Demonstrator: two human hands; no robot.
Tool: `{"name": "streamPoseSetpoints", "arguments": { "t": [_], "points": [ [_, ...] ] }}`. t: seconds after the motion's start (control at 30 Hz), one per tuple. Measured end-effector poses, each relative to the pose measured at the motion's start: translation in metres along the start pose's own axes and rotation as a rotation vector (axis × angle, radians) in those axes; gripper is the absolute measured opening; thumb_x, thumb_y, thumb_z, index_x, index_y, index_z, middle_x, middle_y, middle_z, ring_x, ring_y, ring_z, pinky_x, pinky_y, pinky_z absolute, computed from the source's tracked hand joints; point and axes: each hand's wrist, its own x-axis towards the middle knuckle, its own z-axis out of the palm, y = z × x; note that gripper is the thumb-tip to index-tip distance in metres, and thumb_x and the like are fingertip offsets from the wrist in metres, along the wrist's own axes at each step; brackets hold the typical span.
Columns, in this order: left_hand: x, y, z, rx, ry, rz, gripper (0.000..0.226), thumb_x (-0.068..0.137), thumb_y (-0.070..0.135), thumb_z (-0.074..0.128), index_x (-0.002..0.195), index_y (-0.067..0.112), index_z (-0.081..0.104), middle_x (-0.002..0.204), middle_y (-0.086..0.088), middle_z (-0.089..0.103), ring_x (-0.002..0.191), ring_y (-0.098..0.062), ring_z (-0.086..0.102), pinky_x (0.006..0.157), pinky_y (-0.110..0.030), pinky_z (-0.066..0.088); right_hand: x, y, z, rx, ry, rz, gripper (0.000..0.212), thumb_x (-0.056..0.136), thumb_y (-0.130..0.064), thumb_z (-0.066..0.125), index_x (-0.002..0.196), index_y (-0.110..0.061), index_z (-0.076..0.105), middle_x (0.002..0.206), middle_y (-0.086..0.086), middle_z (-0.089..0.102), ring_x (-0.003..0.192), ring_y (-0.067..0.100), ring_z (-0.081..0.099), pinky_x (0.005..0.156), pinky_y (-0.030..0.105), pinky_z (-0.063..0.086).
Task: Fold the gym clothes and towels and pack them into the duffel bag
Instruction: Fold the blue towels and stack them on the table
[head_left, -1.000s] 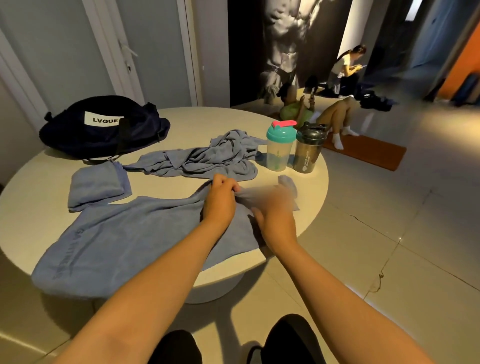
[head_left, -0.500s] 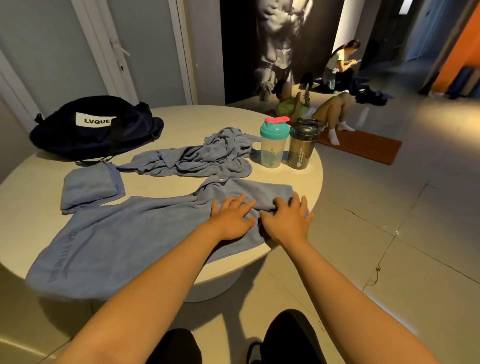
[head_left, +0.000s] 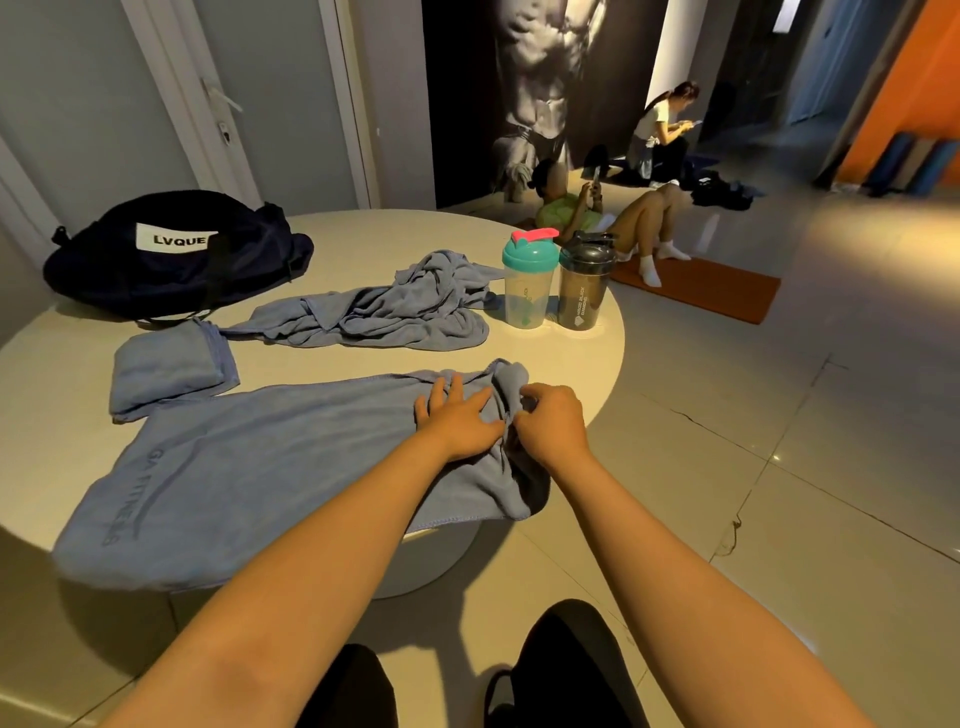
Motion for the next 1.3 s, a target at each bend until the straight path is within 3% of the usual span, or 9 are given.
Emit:
{"name": "streamPoseSetpoints", "arguments": {
  "t": [0.17, 0.27, 0.37, 0.47, 0.6, 0.7, 0.9, 1.1, 1.3],
  "points": [
    [-0.009, -0.007, -0.01, -0.822, 0.387, 0.18, 0.032, 0.105, 0.025, 0.05, 0.134, 0.019, 0.062, 0.145, -0.005, 0.051, 0.136, -0.023, 0.047, 0.11, -0.032, 0.037, -0.005, -0.02, -0.001, 0.159, 0.272, -0.062, 0.043, 0.09, 0.008, 0.052, 0.128, -0.006, 0.065, 0.129, 0.01, 0.054, 0.118, 0.026, 0.052, 0.099, 0.022, 0.041],
    [-0.021, -0.009, -0.018, -1.15, 0.286, 0.165, 0.034, 0.106, 0.042, 0.041, 0.126, 0.025, 0.063, 0.12, -0.004, 0.066, 0.111, -0.022, 0.061, 0.094, -0.036, 0.049, -0.011, -0.047, 0.004, 0.242, 0.092, -0.161, 0.04, 0.097, 0.002, 0.049, 0.133, -0.01, 0.062, 0.132, 0.007, 0.054, 0.111, 0.012, 0.052, 0.09, -0.002, 0.032],
    [-0.031, -0.021, -0.026, -1.332, 0.18, 0.081, 0.05, 0.1, 0.058, 0.045, 0.125, 0.019, 0.065, 0.118, -0.008, 0.071, 0.113, -0.019, 0.066, 0.099, -0.036, 0.051, -0.021, -0.068, 0.018, 0.496, -0.325, -0.181, 0.048, 0.1, -0.002, 0.047, 0.141, -0.025, 0.054, 0.129, -0.004, 0.063, 0.107, 0.007, 0.062, 0.097, 0.024, 0.053],
    [-0.036, -0.046, -0.031, -1.396, 0.257, 0.038, 0.028, 0.098, 0.037, 0.063, 0.114, 0.015, 0.068, 0.103, -0.008, 0.074, 0.101, -0.024, 0.069, 0.085, -0.036, 0.057, -0.031, -0.071, 0.033, 0.625, -0.352, -0.139, 0.042, 0.097, 0.001, 0.044, 0.129, -0.021, 0.06, 0.112, -0.001, 0.07, 0.101, 0.01, 0.068, 0.09, 0.034, 0.057],
    [-0.044, -0.081, -0.039, -1.14, 0.615, -0.121, 0.014, 0.099, 0.021, 0.059, 0.112, 0.023, 0.065, 0.118, -0.007, 0.064, 0.098, -0.021, 0.062, 0.082, -0.035, 0.054, -0.039, -0.052, 0.043, 0.289, 0.098, -0.207, 0.032, 0.091, 0.004, 0.045, 0.106, -0.011, 0.069, 0.104, 0.005, 0.062, 0.096, 0.022, 0.06, 0.084, 0.034, 0.048],
    [-0.056, -0.102, -0.039, -0.989, 0.812, -0.229, 0.019, 0.105, 0.019, 0.046, 0.119, 0.022, 0.058, 0.113, -0.007, 0.058, 0.074, -0.012, 0.051, 0.066, -0.032, 0.043, -0.035, -0.038, 0.054, -0.051, -0.043, -0.244, 0.031, 0.093, -0.013, 0.052, 0.12, -0.018, 0.066, 0.124, 0.01, 0.058, 0.115, 0.03, 0.054, 0.096, 0.04, 0.044],
    [-0.062, -0.114, -0.028, -0.424, 0.358, -0.165, 0.058, 0.091, 0.044, 0.069, 0.142, 0.026, 0.049, 0.138, -0.006, 0.058, 0.119, -0.03, 0.057, 0.098, -0.045, 0.049, -0.03, -0.034, 0.056, -0.484, -0.508, -0.186, 0.072, 0.097, -0.068, 0.031, 0.158, -0.033, 0.018, 0.167, 0.001, 0.004, 0.154, 0.025, -0.002, 0.114, 0.068, -0.007],
    [-0.049, -0.088, -0.021, -0.503, 0.453, -0.036, 0.03, 0.098, 0.035, 0.062, 0.125, 0.024, 0.059, 0.123, -0.006, 0.067, 0.11, -0.028, 0.062, 0.094, -0.046, 0.051, -0.01, -0.031, 0.032, -0.658, -0.196, -0.03, 0.059, 0.097, -0.027, 0.049, 0.152, -0.019, 0.028, 0.163, 0.014, 0.014, 0.151, 0.036, 0.004, 0.113, 0.071, -0.002],
    [-0.043, -0.081, -0.017, -0.682, 0.576, -0.088, 0.031, 0.103, 0.04, 0.052, 0.118, 0.016, 0.062, 0.115, -0.007, 0.067, 0.104, -0.027, 0.062, 0.083, -0.037, 0.051, -0.034, -0.034, 0.046, -0.349, -0.177, -0.398, 0.045, 0.099, -0.058, 0.044, 0.123, -0.027, 0.065, 0.109, 0.005, 0.059, 0.108, 0.028, 0.05, 0.09, 0.041, 0.04]
  ]
}}
